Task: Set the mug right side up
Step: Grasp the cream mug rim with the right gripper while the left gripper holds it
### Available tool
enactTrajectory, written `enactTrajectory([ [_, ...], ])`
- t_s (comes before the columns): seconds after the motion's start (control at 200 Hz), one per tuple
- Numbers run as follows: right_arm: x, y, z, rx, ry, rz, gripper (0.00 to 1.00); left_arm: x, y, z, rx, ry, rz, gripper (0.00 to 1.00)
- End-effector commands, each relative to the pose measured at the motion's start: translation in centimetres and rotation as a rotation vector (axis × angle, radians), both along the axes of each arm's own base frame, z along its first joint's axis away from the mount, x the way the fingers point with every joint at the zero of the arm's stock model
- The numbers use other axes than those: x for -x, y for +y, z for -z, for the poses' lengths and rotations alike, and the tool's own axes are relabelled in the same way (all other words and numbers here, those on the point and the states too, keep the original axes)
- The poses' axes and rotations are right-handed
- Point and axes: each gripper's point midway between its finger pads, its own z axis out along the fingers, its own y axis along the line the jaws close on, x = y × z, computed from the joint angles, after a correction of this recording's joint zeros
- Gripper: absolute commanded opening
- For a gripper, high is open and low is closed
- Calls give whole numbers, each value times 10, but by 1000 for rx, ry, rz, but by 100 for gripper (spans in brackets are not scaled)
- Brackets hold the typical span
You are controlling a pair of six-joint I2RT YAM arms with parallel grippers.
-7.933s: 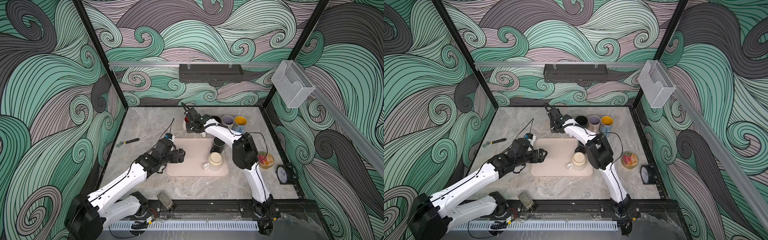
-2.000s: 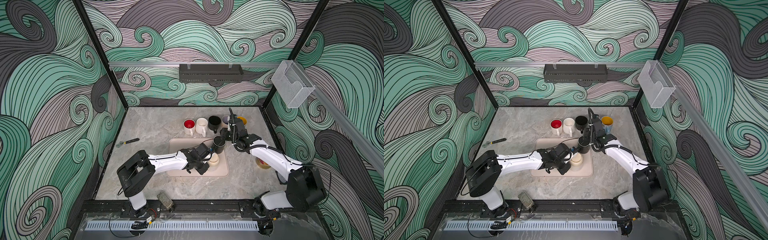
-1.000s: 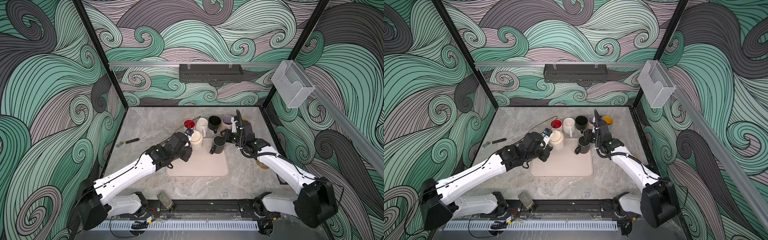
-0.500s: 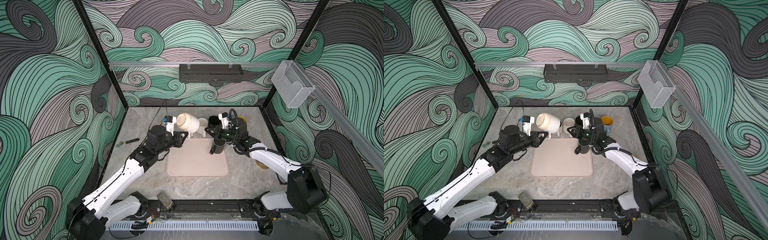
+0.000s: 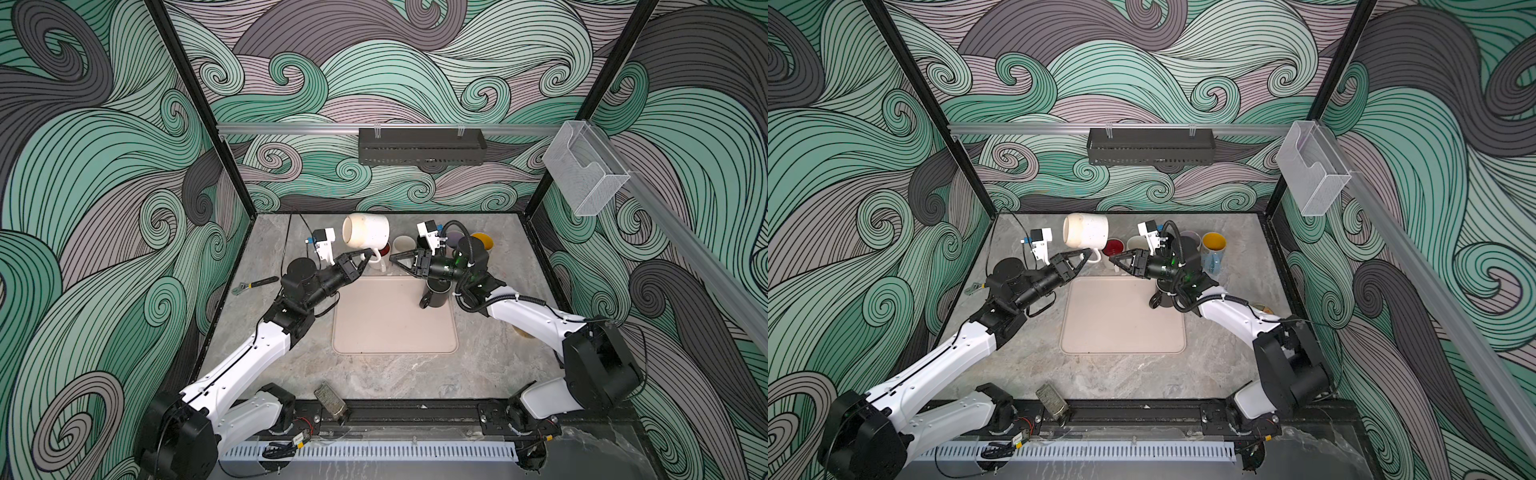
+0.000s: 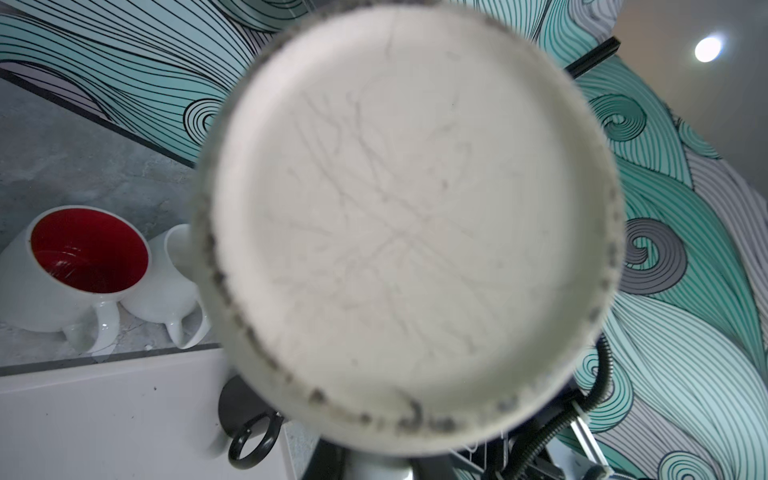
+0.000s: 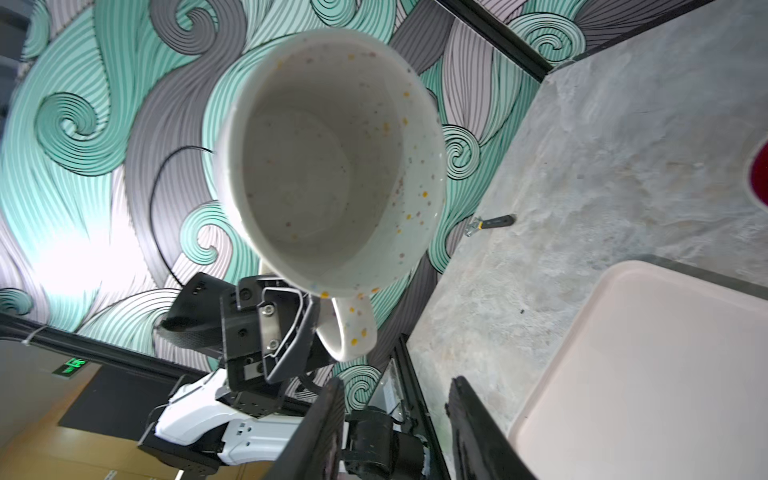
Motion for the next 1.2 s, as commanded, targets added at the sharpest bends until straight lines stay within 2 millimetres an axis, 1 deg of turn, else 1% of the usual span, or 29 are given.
enactTrajectory([
  [0.0,7,9,-26,-113,-27,-63,45,12,12,-84,208,-242,-7,0],
  [0.1,5,10,-38,-200,-30,-62,46,10,13,-88,284,-240,3,0],
  [0.185,3,11,-48,-267,-40,-64,46,7,13,-86,340,-227,17,0],
  [0.25,2,12,-51,-296,-46,-67,46,5,10,-85,367,-219,35,0],
  [0.4,0,11,-55,-337,-55,-53,44,4,7,-79,374,-204,52,0],
  [0.626,-5,18,-59,-343,-51,-51,43,6,-2,-79,329,-199,99,0],
  [0.776,-8,23,-59,-342,-47,-47,37,6,-3,-80,319,-204,98,0],
  [0.821,-9,23,-58,-340,-46,-41,34,7,-3,-79,315,-200,99,0],
  [0.981,-12,24,-58,-345,-39,-33,29,6,-3,-77,308,-199,93,0],
  [1.196,-15,26,-59,-353,-39,-10,29,5,-5,-74,286,-195,82,0],
])
